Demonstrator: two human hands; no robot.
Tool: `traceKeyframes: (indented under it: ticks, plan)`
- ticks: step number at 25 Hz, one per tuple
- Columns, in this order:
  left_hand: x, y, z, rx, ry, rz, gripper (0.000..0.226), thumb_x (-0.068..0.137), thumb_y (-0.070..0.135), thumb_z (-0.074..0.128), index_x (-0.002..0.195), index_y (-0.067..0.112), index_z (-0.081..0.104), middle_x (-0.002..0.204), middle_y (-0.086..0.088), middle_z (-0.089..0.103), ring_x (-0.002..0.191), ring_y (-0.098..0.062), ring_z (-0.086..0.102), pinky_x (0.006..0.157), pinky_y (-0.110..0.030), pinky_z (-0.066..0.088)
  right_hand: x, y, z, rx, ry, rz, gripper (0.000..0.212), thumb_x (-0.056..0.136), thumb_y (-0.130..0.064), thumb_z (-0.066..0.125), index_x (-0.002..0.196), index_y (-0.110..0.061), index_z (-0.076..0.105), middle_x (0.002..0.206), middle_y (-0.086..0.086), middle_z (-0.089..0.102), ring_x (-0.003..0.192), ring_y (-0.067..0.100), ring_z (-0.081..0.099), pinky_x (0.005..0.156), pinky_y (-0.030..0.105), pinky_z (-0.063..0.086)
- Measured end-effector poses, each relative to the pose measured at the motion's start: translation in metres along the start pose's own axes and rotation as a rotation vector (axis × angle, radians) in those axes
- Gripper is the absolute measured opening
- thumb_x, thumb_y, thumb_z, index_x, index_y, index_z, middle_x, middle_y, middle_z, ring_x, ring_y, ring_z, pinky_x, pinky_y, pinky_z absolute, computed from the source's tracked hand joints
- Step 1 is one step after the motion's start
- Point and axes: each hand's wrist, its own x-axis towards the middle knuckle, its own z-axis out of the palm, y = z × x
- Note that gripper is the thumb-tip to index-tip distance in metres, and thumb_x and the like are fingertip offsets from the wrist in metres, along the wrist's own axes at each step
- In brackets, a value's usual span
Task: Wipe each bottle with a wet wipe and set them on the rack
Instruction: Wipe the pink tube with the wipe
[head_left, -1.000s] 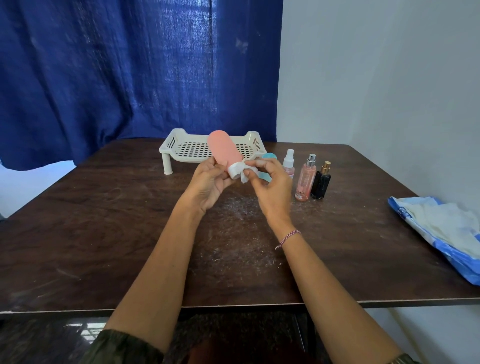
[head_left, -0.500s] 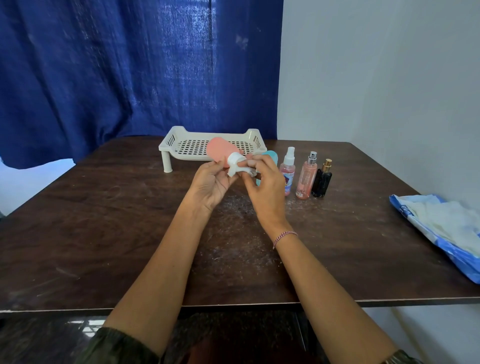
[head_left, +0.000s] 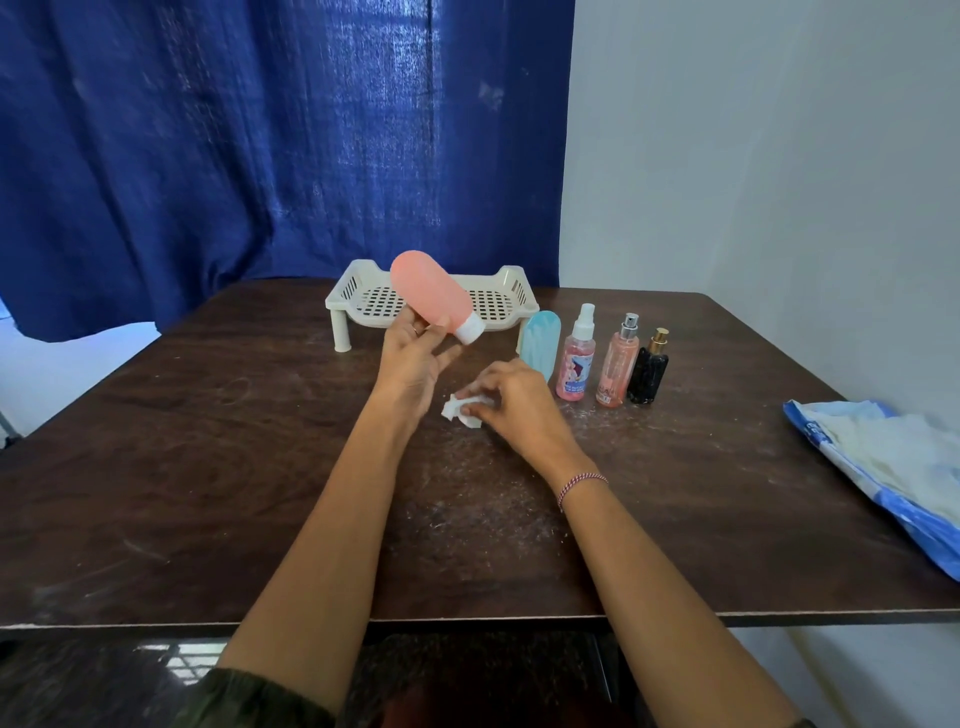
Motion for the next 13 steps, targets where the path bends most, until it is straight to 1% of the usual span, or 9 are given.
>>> traceKeyframes:
  ticks: [2, 3, 5, 6, 7, 9, 10, 12, 13]
  plan:
    - [0.001, -0.001, -0.002, 0.074, 0.008, 0.025, 0.037, 0.096, 0.002, 0.047, 0.132, 0.009, 0.044, 0.122, -0.003, 0.058, 0.107, -0.011, 0.060, 0.077, -0.027, 0.054, 0.000, 0.001, 0.001, -0.002, -0.043, -0.008, 0.025, 0.080, -0.023, 0.071, 0.104, -0.017, 0.071, 0.105, 0.001, 0.064, 0.099, 0.014, 0.049, 0.083, 0.021, 0.037]
    - [0.001, -0.001, -0.003, 0.126, 0.011, 0.033, 0.036, 0.096, 0.004, 0.048, 0.131, 0.010, 0.045, 0.119, 0.000, 0.060, 0.104, -0.009, 0.061, 0.075, -0.024, 0.055, 0.000, 0.001, 0.001, 0.038, -0.033, -0.001, 0.023, 0.081, -0.025, 0.070, 0.102, -0.017, 0.071, 0.103, 0.001, 0.064, 0.098, 0.014, 0.050, 0.082, 0.021, 0.038]
    - [0.001, -0.004, -0.005, 0.237, 0.020, 0.066, 0.036, 0.096, 0.005, 0.049, 0.131, 0.011, 0.046, 0.120, -0.002, 0.061, 0.103, -0.008, 0.062, 0.075, -0.022, 0.055, 0.000, -0.001, 0.000, 0.155, 0.067, 0.031, 0.019, 0.084, -0.027, 0.066, 0.098, -0.016, 0.072, 0.096, 0.000, 0.063, 0.093, 0.012, 0.052, 0.080, 0.023, 0.042]
    - [0.002, -0.004, -0.005, 0.290, 0.020, 0.094, 0.036, 0.095, 0.005, 0.050, 0.131, 0.010, 0.046, 0.123, -0.005, 0.060, 0.105, -0.010, 0.062, 0.080, -0.023, 0.055, 0.000, -0.003, -0.001, 0.183, 0.155, 0.048, 0.017, 0.086, -0.025, 0.064, 0.097, -0.014, 0.071, 0.095, 0.000, 0.062, 0.091, 0.011, 0.053, 0.080, 0.023, 0.046]
    - [0.003, -0.004, -0.005, 0.336, 0.013, 0.116, 0.038, 0.095, 0.005, 0.051, 0.133, 0.008, 0.045, 0.127, -0.009, 0.059, 0.110, -0.014, 0.061, 0.087, -0.029, 0.054, 0.000, -0.004, -0.001, 0.194, 0.258, 0.065, 0.015, 0.088, -0.022, 0.061, 0.098, -0.013, 0.069, 0.096, 0.001, 0.062, 0.090, 0.009, 0.054, 0.081, 0.022, 0.048]
    - [0.005, -0.003, -0.005, 0.386, 0.010, 0.125, 0.046, 0.094, 0.006, 0.053, 0.138, 0.006, 0.040, 0.135, -0.013, 0.054, 0.122, -0.022, 0.054, 0.102, -0.042, 0.046, 0.001, -0.009, -0.001, 0.238, 0.447, 0.100, 0.016, 0.091, -0.020, 0.057, 0.103, -0.012, 0.064, 0.105, 0.002, 0.060, 0.095, 0.006, 0.054, 0.082, 0.016, 0.047]
    - [0.005, -0.004, -0.005, 0.401, 0.017, 0.122, 0.049, 0.093, 0.006, 0.055, 0.139, 0.008, 0.038, 0.137, -0.013, 0.052, 0.125, -0.023, 0.052, 0.105, -0.045, 0.043, 0.002, -0.012, -0.002, 0.270, 0.504, 0.127, 0.020, 0.092, -0.021, 0.056, 0.109, -0.013, 0.062, 0.111, 0.003, 0.057, 0.098, 0.005, 0.053, 0.083, 0.014, 0.047]
    - [0.004, -0.004, -0.007, 0.436, 0.021, 0.122, 0.045, 0.093, 0.005, 0.056, 0.132, 0.019, 0.038, 0.138, -0.014, 0.051, 0.125, -0.024, 0.052, 0.105, -0.047, 0.043, 0.007, -0.019, -0.003, 0.310, 0.507, 0.200, 0.033, 0.093, -0.025, 0.053, 0.124, -0.013, 0.054, 0.125, 0.004, 0.051, 0.105, 0.005, 0.051, 0.087, 0.013, 0.045]
    - [0.004, -0.004, -0.009, 0.442, 0.021, 0.120, 0.044, 0.093, 0.004, 0.056, 0.128, 0.023, 0.038, 0.136, -0.016, 0.052, 0.123, -0.025, 0.053, 0.104, -0.047, 0.044, 0.012, -0.022, -0.003, 0.316, 0.475, 0.237, 0.038, 0.094, -0.026, 0.052, 0.130, -0.013, 0.050, 0.129, 0.005, 0.049, 0.110, 0.009, 0.050, 0.091, 0.016, 0.044]
